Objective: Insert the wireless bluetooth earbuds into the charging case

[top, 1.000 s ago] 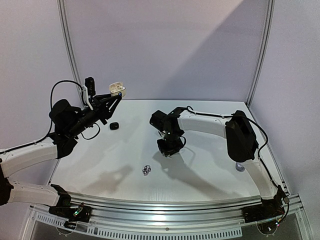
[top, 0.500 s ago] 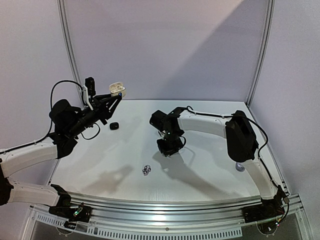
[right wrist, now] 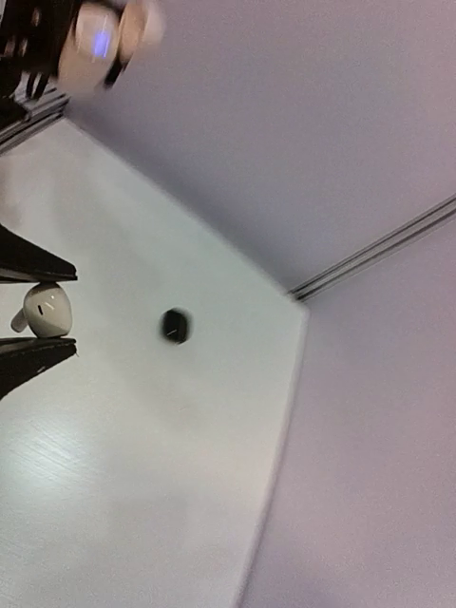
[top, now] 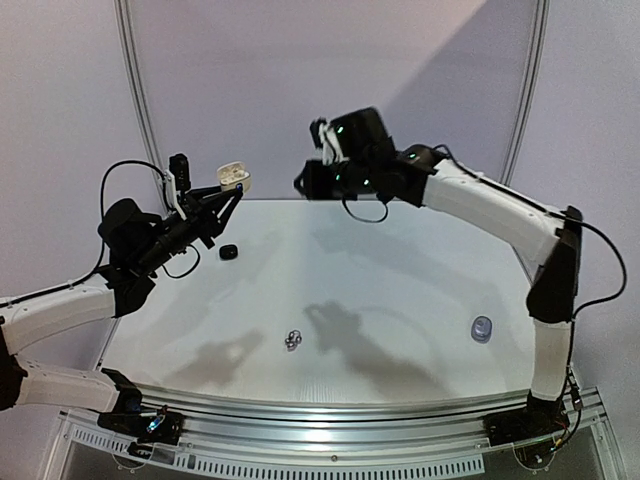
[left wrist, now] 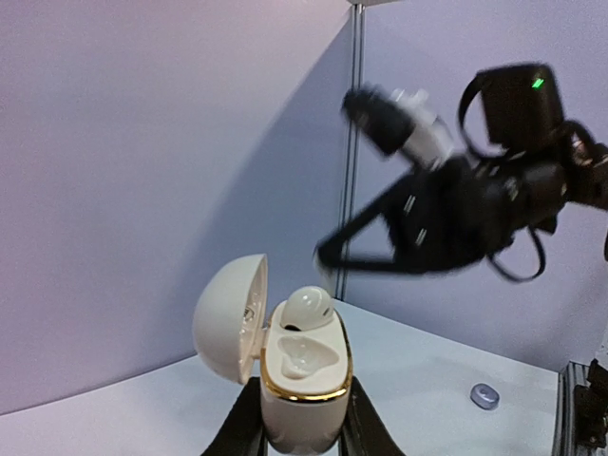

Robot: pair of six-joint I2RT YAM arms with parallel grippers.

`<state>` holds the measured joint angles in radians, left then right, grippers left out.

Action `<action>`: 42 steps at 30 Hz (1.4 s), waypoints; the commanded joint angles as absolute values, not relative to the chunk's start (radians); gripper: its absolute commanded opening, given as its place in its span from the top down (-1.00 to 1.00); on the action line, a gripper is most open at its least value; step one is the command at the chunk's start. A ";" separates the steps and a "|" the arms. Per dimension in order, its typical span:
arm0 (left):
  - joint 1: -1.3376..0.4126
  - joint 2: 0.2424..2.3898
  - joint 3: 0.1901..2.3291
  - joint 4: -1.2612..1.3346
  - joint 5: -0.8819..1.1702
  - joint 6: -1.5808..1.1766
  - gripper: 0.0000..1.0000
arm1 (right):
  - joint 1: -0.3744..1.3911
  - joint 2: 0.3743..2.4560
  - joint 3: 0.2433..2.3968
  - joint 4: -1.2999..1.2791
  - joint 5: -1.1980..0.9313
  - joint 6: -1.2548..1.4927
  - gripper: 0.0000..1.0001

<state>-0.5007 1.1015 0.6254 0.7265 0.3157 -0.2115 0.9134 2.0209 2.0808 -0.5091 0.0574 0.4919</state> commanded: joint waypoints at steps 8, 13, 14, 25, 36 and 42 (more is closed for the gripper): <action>-0.508 1.156 0.702 0.881 0.276 -0.139 1.00 | 1.041 2.005 2.136 0.157 -0.105 0.273 1.00; -0.515 1.167 0.714 0.912 0.266 -0.131 1.00 | 1.068 2.053 2.140 0.208 -0.157 0.243 1.00; -0.518 1.168 0.716 0.920 0.270 -0.126 1.00 | 1.070 2.058 2.140 0.214 -0.163 0.244 1.00; -0.523 1.169 0.712 0.925 0.282 -0.099 1.00 | 1.084 2.107 2.143 0.208 -0.161 0.242 1.00; -0.523 1.171 0.712 0.922 0.275 -0.055 1.00 | 1.086 2.124 2.148 0.144 -0.137 0.193 1.00; -0.522 1.165 0.709 0.938 0.308 -0.009 1.00 | 1.087 2.127 2.141 0.133 -0.130 0.177 1.00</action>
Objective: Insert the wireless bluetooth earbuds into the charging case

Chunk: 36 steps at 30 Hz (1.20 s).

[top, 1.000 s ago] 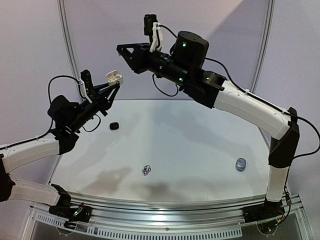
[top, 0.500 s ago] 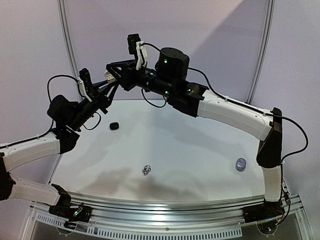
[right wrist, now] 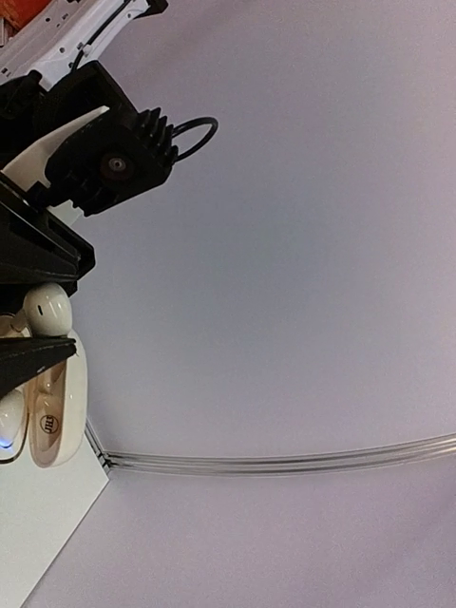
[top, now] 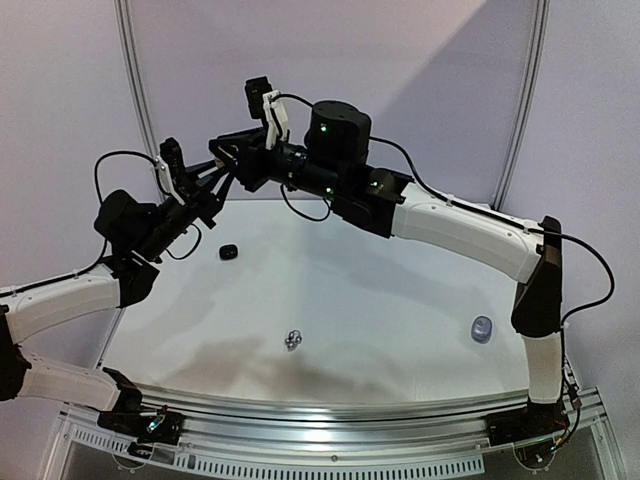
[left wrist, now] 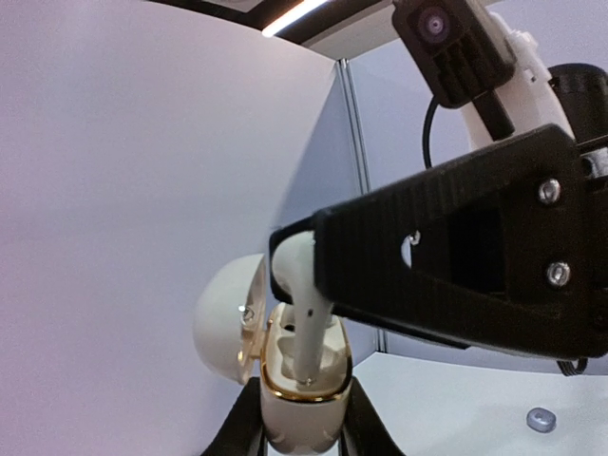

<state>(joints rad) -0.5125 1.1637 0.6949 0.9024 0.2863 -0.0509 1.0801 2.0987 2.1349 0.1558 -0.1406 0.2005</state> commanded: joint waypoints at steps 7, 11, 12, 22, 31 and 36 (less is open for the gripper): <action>-0.522 1.162 0.706 0.934 0.310 -0.014 1.00 | 1.087 2.124 2.135 0.124 -0.113 0.170 1.00; -0.522 1.163 0.706 0.934 0.314 -0.021 1.00 | 1.087 2.119 2.127 0.127 -0.113 0.166 1.00; -0.521 1.163 0.706 0.932 0.314 -0.023 1.00 | 1.087 2.118 2.124 0.127 -0.113 0.166 1.00; -0.516 1.166 0.710 0.945 0.323 -0.051 1.00 | 1.087 2.089 2.075 0.113 -0.114 0.148 1.00; -0.514 1.160 0.703 0.932 0.318 -0.059 1.00 | 1.087 2.047 2.036 0.140 -0.078 0.138 1.00; -0.515 1.160 0.701 0.926 0.325 -0.058 1.00 | 1.086 2.029 2.043 0.170 -0.085 0.125 1.00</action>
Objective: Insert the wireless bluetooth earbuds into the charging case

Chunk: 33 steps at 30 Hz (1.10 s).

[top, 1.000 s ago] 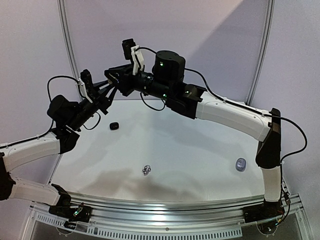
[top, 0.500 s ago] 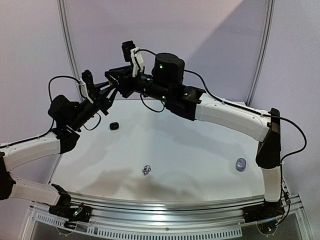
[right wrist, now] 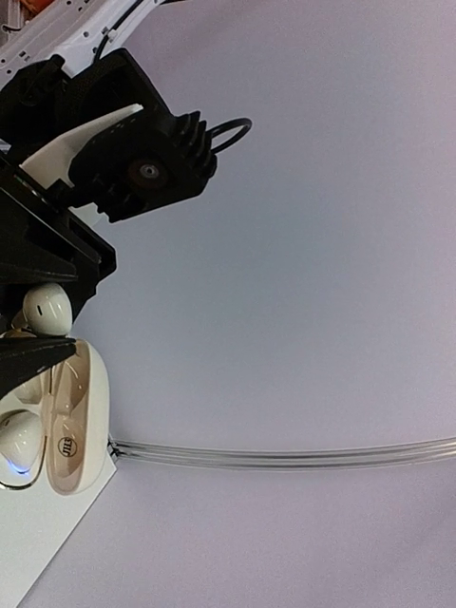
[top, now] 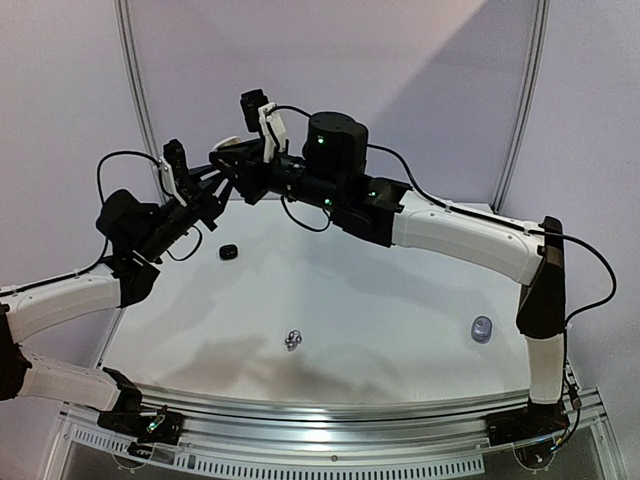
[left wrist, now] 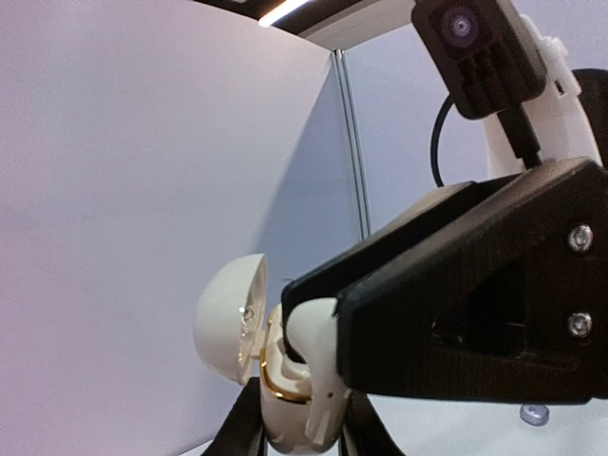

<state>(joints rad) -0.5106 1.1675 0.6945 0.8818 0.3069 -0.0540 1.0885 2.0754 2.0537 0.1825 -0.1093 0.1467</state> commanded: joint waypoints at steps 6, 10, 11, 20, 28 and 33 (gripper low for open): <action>-0.515 1.157 0.698 0.917 0.330 -0.069 1.00 | 1.086 2.031 2.093 0.178 -0.103 0.105 1.00; -0.515 1.159 0.699 0.916 0.330 -0.069 1.00 | 1.087 2.036 2.095 0.180 -0.104 0.101 1.00; -0.516 1.158 0.699 0.917 0.331 -0.068 1.00 | 1.086 2.038 2.095 0.180 -0.105 0.104 1.00; -0.515 1.158 0.696 0.915 0.331 -0.074 1.00 | 1.087 2.052 2.116 0.163 -0.094 0.099 1.00; -0.514 1.155 0.695 0.920 0.331 -0.071 1.00 | 1.087 2.061 2.116 0.156 -0.084 0.097 1.00; -0.514 1.153 0.692 0.926 0.333 -0.072 1.00 | 1.086 2.064 2.090 0.138 -0.068 0.104 1.00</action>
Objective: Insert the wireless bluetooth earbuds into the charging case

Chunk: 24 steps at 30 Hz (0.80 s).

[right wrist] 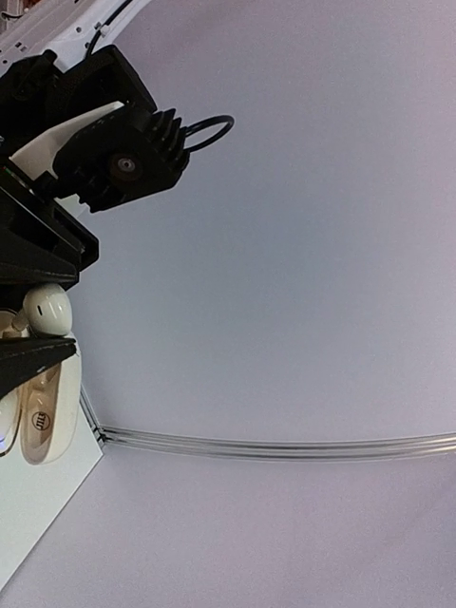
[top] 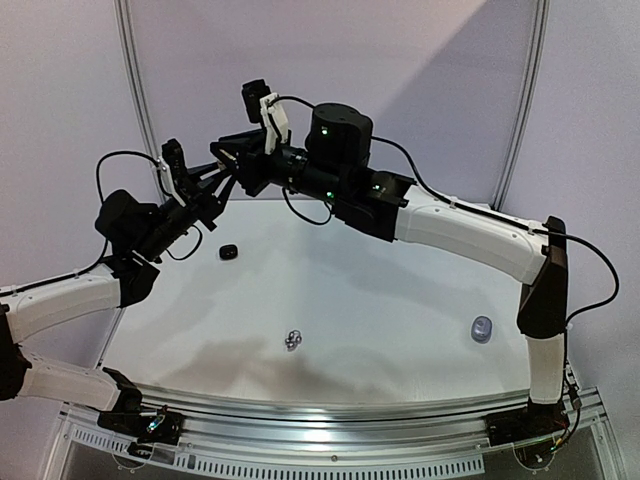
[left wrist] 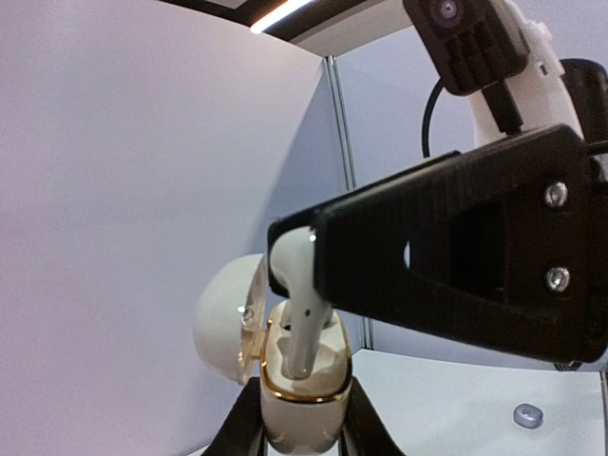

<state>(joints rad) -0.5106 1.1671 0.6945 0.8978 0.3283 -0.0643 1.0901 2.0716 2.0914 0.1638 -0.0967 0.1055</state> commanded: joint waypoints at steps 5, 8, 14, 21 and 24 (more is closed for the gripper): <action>-0.514 1.153 0.692 0.927 0.336 -0.072 1.00 | 1.083 2.062 2.081 0.135 -0.057 0.100 1.00; -0.514 1.151 0.692 0.927 0.339 -0.074 1.00 | 1.081 2.062 2.080 0.134 -0.053 0.102 1.00; -0.514 1.151 0.693 0.933 0.340 -0.075 1.00 | 1.079 2.069 2.070 0.128 -0.057 0.108 1.00; -0.514 1.151 0.693 0.947 0.339 -0.082 1.00 | 1.073 2.073 2.024 0.152 -0.064 0.135 1.00; -0.514 1.149 0.692 0.948 0.336 -0.080 1.00 | 1.070 2.064 1.996 0.155 -0.051 0.145 0.91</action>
<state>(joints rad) -0.5106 1.1652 0.6907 0.8974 0.3279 -0.0792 1.0840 2.0712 2.0518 0.1970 -0.0727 0.1234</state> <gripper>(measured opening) 0.226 0.163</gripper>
